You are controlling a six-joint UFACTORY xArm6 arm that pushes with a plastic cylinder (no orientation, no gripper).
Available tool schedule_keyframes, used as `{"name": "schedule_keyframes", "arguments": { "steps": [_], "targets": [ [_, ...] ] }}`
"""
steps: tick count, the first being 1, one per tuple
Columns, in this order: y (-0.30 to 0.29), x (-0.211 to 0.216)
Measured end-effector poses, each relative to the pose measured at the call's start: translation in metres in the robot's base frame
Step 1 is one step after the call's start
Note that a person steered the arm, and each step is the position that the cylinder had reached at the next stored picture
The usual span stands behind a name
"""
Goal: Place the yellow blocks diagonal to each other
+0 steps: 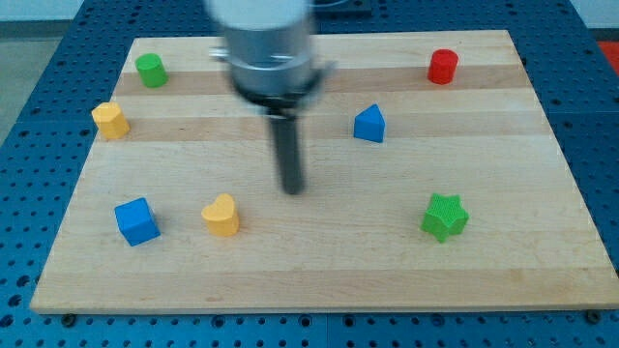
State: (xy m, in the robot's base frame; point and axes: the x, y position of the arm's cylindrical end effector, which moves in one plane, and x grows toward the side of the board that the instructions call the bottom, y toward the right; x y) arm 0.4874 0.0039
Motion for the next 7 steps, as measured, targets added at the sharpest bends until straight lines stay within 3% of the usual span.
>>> {"name": "schedule_keyframes", "arguments": {
  "steps": [1, 2, 3, 4, 5, 6, 7],
  "targets": [
    [-0.015, 0.065],
    [-0.088, 0.06],
    [-0.135, 0.005],
    [-0.162, -0.012],
    [-0.074, 0.011],
    [-0.104, 0.052],
    [-0.145, 0.028]
  ]
}}
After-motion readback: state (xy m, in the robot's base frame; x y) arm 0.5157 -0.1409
